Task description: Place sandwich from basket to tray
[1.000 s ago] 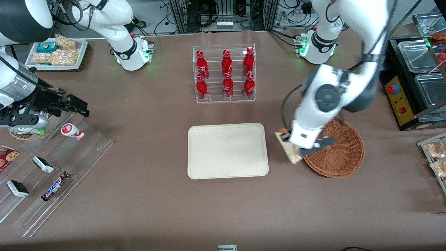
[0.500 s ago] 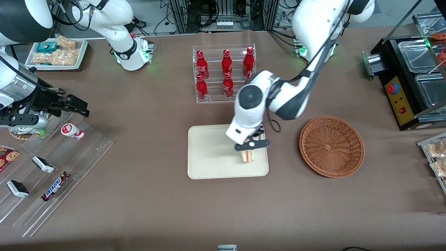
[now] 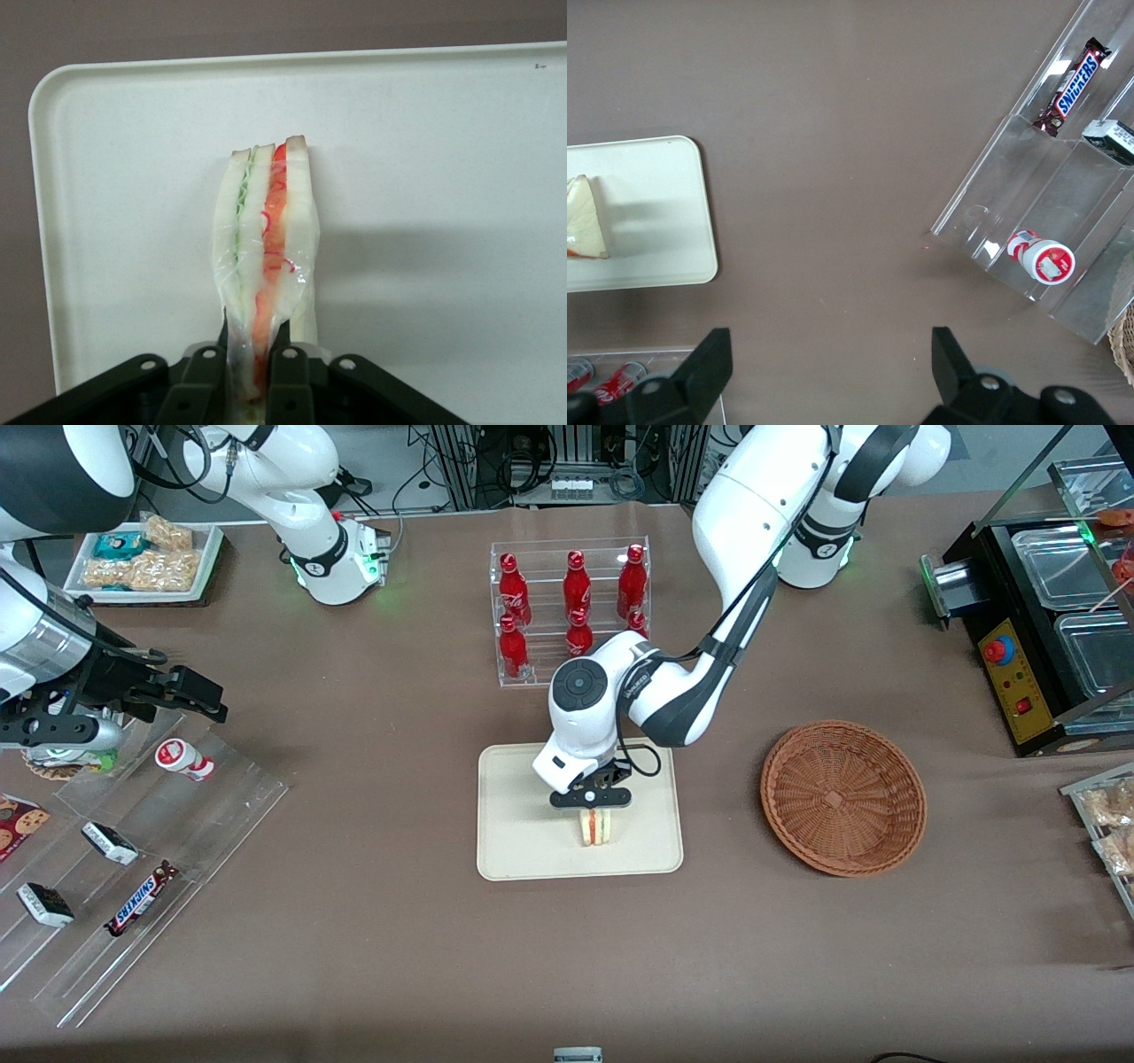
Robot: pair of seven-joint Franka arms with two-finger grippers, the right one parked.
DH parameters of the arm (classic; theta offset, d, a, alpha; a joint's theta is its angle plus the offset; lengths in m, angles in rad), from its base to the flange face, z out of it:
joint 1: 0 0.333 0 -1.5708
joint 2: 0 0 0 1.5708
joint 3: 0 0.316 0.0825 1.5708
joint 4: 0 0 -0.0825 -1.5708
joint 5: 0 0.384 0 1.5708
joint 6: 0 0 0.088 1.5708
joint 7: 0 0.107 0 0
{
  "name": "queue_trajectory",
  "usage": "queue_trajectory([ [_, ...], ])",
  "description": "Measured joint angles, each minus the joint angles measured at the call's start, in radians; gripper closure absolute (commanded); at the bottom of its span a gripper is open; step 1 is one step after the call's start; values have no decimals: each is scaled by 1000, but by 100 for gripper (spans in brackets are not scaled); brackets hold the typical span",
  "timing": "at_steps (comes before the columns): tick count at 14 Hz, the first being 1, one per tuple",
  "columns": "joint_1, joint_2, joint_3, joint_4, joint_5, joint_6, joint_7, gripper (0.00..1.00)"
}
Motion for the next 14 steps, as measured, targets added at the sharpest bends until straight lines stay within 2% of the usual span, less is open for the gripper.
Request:
queue_trajectory([
  [5, 11, -21, 18, 31, 0, -3, -10, 0],
  [7, 73, -84, 26, 53, -22, -60, -19, 0],
  [11, 272, -345, 29, 54, -54, -326, -5, 0],
  [14, 422, -527, 32, -55, -59, -437, 113, 0],
])
